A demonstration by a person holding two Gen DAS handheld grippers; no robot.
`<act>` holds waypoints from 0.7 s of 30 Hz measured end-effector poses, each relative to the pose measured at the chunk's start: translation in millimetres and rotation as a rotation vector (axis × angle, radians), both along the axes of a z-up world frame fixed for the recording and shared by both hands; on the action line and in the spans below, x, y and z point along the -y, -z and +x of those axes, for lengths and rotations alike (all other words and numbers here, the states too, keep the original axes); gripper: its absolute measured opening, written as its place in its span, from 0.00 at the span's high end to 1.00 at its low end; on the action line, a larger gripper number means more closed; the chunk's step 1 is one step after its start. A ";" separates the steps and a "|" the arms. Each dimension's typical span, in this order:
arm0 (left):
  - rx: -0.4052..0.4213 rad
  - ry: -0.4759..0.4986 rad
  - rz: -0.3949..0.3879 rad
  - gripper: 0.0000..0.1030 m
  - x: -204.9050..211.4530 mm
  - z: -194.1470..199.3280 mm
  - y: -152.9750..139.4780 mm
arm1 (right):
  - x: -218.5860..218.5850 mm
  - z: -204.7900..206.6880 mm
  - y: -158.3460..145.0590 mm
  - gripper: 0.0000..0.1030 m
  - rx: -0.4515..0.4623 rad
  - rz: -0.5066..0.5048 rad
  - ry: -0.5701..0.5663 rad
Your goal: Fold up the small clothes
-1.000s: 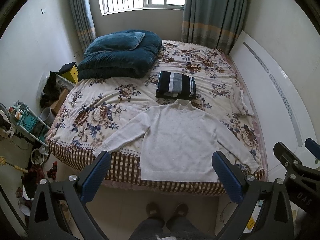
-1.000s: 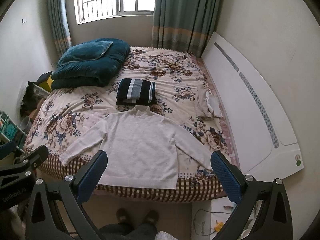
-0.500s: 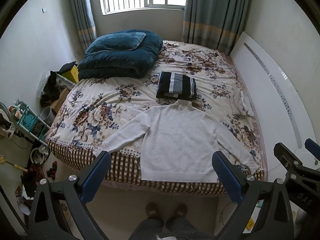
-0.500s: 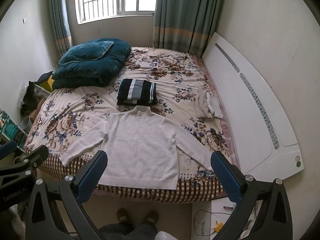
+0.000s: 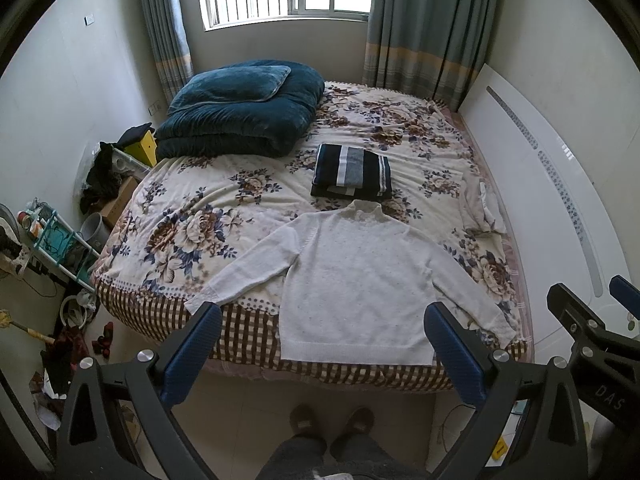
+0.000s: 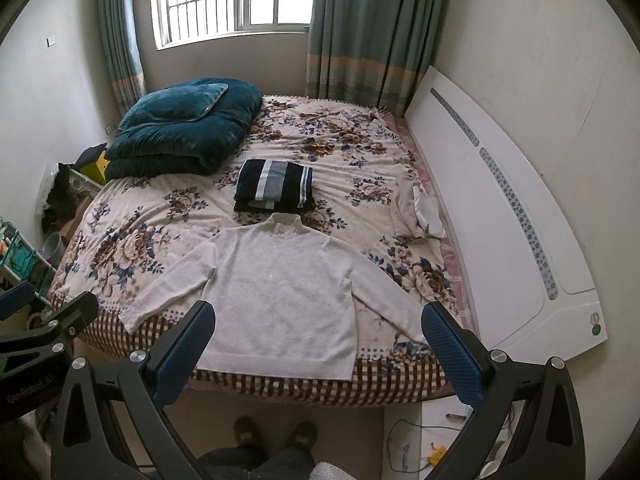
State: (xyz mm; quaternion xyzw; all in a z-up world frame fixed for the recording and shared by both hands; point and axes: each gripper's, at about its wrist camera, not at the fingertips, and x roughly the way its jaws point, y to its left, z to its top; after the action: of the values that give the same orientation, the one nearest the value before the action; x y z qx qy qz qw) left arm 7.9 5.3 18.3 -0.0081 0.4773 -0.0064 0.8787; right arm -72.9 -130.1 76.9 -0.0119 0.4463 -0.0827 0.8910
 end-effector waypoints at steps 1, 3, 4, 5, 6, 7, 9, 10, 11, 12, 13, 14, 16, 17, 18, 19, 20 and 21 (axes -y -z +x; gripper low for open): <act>0.001 -0.001 0.000 0.00 -0.7 0.8 -2.1 | -0.3 0.0 -0.3 0.00 0.000 0.000 0.000; 0.002 0.000 -0.001 0.00 -0.6 0.7 -1.9 | -0.2 -0.3 -0.1 0.00 0.001 0.000 0.000; 0.003 -0.001 -0.001 0.00 -0.2 0.2 -0.7 | -0.5 -0.3 -0.3 0.00 0.001 0.000 0.000; 0.003 0.000 -0.001 0.00 -0.1 0.2 -0.3 | -0.5 -0.4 -0.2 0.00 0.001 0.000 0.000; 0.003 -0.003 -0.002 0.00 -3.9 2.6 -2.8 | -0.5 -0.6 -0.1 0.00 0.001 0.000 -0.001; 0.004 -0.004 -0.002 0.00 -4.3 2.8 -3.4 | -1.4 -0.7 -1.1 0.00 0.001 0.000 -0.001; 0.002 -0.005 -0.001 0.00 -5.1 3.6 -4.7 | -1.9 0.1 -2.4 0.00 0.001 0.001 -0.003; 0.003 -0.005 -0.003 0.00 -5.4 3.3 -4.7 | -2.1 0.8 -2.8 0.00 0.000 0.001 -0.003; 0.003 -0.006 -0.002 0.00 -6.3 5.0 -6.4 | -2.3 0.5 -2.5 0.00 0.000 0.002 -0.003; 0.003 -0.005 -0.002 0.00 -5.5 3.3 -4.7 | -3.2 1.5 -4.0 0.00 -0.001 0.002 -0.004; 0.003 -0.005 -0.003 0.00 -5.6 2.8 -4.6 | -4.0 2.3 -5.0 0.00 -0.003 0.002 -0.005; 0.003 -0.005 -0.004 0.00 -6.1 3.5 -5.2 | -4.7 3.9 -8.9 0.00 -0.004 0.003 -0.007; 0.004 -0.004 -0.003 0.00 -5.5 2.2 -4.0 | -4.9 4.6 -10.6 0.00 -0.006 0.003 -0.007; 0.004 -0.004 -0.003 0.00 -5.9 2.8 -4.5 | -4.8 3.9 -9.9 0.00 -0.005 0.004 -0.007; 0.006 -0.003 -0.005 0.00 -5.6 1.8 -3.7 | -5.1 4.5 -10.5 0.00 -0.006 0.006 -0.007; 0.010 0.000 -0.005 0.00 -6.2 3.6 -4.6 | -5.0 4.6 -10.3 0.00 -0.006 0.007 -0.006; 0.021 -0.001 -0.001 0.00 -6.3 5.8 -4.4 | -2.7 5.9 -5.4 0.00 -0.009 0.012 -0.001; 0.028 -0.003 0.002 0.00 -6.2 7.6 -3.1 | -1.4 7.9 -4.8 0.00 -0.011 0.019 0.006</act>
State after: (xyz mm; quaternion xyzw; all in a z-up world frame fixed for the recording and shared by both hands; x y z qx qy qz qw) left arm 15.6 11.5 21.4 -0.0080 0.4648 -0.0047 0.8854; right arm -64.9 -128.8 81.7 -0.0025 0.4522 -0.0813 0.8882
